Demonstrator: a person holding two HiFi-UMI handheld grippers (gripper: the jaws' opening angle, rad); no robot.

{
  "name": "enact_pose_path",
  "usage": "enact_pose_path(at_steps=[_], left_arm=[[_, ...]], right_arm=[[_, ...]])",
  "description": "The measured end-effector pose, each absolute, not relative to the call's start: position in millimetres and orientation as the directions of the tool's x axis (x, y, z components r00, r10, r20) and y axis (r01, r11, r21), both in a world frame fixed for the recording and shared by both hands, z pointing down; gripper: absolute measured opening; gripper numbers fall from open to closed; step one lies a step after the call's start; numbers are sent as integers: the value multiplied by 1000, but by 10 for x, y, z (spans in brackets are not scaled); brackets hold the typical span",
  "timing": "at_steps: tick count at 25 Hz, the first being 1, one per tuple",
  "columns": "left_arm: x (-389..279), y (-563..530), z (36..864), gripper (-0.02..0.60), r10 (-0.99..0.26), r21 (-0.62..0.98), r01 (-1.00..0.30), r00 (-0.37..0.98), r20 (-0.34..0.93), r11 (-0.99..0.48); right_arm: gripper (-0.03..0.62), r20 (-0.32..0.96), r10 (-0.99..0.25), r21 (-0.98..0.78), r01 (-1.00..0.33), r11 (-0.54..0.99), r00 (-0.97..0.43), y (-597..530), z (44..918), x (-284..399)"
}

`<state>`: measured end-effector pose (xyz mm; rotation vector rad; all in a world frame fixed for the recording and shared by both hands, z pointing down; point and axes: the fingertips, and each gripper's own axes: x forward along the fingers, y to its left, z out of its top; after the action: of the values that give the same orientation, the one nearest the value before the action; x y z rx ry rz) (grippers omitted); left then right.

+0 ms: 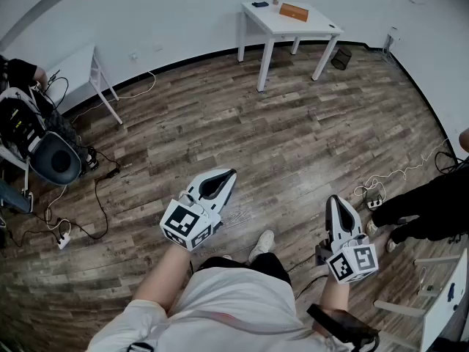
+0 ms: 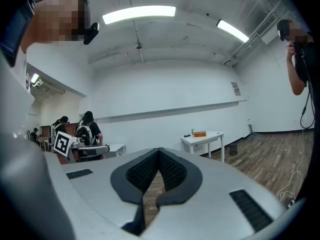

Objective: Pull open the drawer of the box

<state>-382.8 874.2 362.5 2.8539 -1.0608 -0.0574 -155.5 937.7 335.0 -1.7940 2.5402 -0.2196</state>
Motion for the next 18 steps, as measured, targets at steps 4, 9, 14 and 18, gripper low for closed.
enact_pose_path(at_steps=[4, 9, 14, 18], left_arm=[[-3699, 8457, 3667, 11, -645, 94, -643, 764, 9, -760], [-3437, 7922, 3641, 11, -659, 83, -657, 752, 11, -749], [-2950, 7266, 3559, 11, -668, 68, -667, 744, 14, -742], [-2528, 6740, 3481, 11, -683, 59, -683, 730, 6, -729]], right_arm=[[-8, 43, -941, -156, -933, 325, -335, 9040, 3380, -1440], [-8, 30, -932, -154, -922, 354, -362, 8465, 3403, -1203], [-8, 19, -927, -153, -917, 368, -375, 7803, 3359, -706], [-8, 19, -918, -151, -909, 388, -395, 7265, 3325, -256]])
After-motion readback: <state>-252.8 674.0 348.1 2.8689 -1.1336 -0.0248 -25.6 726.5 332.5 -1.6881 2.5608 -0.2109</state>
